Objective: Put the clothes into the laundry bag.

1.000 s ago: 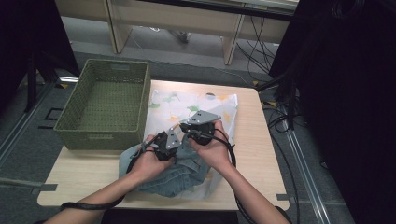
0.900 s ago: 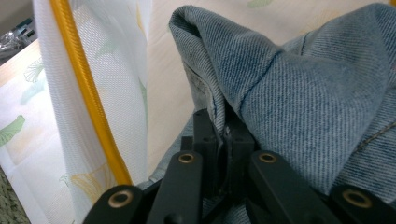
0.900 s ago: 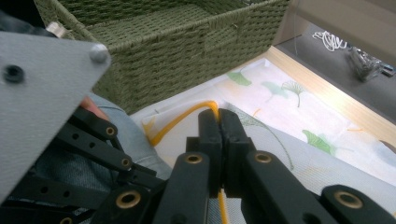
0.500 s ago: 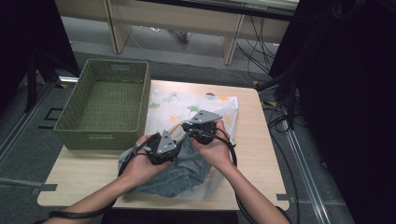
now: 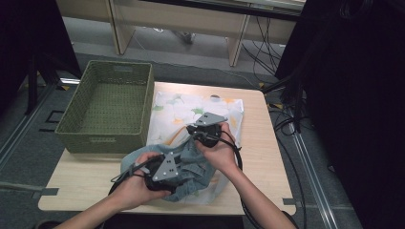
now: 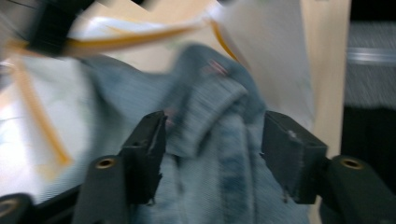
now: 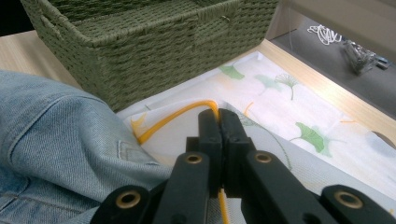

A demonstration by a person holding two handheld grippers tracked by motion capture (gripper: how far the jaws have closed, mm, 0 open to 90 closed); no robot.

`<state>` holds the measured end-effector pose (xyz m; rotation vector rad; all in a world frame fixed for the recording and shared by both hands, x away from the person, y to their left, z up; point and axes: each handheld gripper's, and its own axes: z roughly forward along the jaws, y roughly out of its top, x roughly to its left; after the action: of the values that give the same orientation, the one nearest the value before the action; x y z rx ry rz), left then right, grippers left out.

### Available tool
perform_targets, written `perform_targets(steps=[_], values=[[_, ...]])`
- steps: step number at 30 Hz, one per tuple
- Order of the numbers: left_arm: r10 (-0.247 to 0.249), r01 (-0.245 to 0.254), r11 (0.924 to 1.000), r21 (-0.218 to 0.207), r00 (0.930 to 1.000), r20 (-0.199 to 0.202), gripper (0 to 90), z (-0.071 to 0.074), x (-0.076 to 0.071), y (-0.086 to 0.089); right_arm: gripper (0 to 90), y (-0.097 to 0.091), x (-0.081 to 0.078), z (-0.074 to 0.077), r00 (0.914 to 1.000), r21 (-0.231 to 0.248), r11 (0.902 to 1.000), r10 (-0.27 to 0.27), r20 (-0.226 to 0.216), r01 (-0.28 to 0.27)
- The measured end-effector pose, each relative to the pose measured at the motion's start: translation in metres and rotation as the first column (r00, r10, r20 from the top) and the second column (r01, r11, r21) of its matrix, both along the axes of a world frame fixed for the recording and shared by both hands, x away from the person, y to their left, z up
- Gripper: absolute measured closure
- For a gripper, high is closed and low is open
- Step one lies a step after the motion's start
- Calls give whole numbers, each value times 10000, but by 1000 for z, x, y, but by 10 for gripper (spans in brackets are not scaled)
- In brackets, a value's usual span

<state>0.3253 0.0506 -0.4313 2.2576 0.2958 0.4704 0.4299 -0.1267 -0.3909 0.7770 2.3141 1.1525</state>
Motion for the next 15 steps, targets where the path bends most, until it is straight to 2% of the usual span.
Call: perform_targets(steps=[3,8,11,15], values=[[-111,111,9983,576,9999,2,303,-14,2,-7,900,0,0,0,9999,-66,9999,92,79,-91],[-96,113,9958,912,9998,-196,302,-28,8,-13,900,1,-1,1,9999,-62,9999,114,80,-114],[-192,196,9904,1369,9998,-39,387,-34,8,-17,900,2,-2,2,9998,-41,9998,173,127,-172],[-164,166,9871,1595,9999,-29,508,-38,10,-19,900,4,-4,3,9995,-7,9997,255,171,-255]])
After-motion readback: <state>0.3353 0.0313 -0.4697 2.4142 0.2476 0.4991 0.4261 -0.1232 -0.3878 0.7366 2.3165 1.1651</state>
